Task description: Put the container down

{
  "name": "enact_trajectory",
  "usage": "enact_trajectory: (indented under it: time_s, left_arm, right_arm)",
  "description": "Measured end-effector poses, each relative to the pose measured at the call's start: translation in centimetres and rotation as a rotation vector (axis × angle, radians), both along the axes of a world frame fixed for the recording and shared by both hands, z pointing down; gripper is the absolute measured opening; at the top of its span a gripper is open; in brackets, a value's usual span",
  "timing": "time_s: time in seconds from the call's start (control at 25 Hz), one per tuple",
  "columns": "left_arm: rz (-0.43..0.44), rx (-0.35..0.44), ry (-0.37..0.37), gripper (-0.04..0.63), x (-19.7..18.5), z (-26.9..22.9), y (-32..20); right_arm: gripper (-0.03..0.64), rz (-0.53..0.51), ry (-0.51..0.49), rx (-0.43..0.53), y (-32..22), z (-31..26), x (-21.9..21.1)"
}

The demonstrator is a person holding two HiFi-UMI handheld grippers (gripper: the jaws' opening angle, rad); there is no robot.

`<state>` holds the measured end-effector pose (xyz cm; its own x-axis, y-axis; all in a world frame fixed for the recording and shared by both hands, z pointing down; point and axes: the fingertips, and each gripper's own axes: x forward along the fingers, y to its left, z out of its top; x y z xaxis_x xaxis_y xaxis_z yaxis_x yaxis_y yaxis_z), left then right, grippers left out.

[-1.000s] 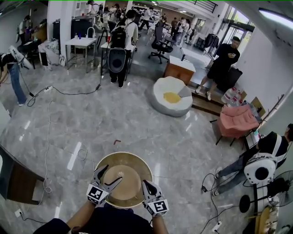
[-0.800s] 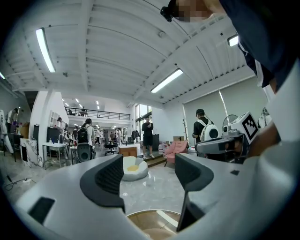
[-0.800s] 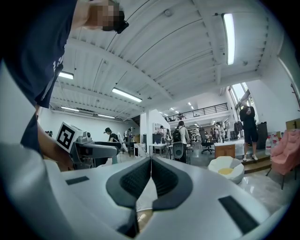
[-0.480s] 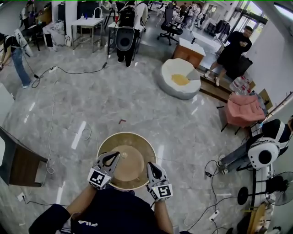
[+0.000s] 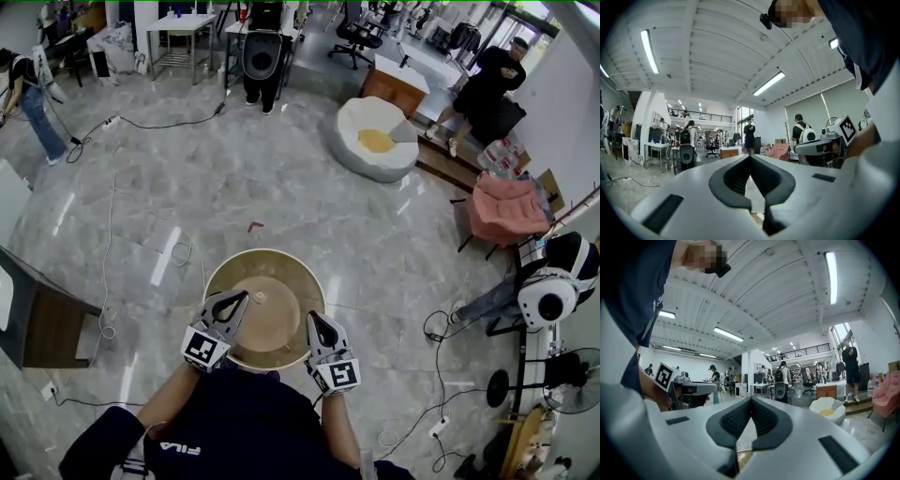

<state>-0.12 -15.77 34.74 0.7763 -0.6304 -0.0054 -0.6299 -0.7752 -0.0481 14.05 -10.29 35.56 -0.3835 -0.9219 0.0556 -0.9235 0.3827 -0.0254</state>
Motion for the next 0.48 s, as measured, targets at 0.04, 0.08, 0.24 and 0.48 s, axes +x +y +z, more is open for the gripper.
enact_trajectory:
  time_s: [0.04,0.08,0.24,0.48]
  left_arm:
    - [-0.001,-0.002,-0.003,0.025,-0.06,0.06,-0.02]
    - [0.0,-0.003,-0.003,0.025,-0.08,0.05,-0.02]
    - [0.006,-0.011,0.006,0.025,-0.02,0.04,-0.08]
    - [0.012,-0.022,-0.003,0.025,-0.04,0.56,-0.2]
  right_arm:
    - [0.029,-0.006,0.0,0.0,0.02,0.07,-0.12]
    - [0.028,-0.013,-0.004,0.001,0.02,0.07,-0.25]
    - [0.028,-0.008,-0.012,0.0,-0.17,-0.17,-0.22]
    - [0.028,-0.01,0.023,-0.015,-0.26,0.38,-0.16]
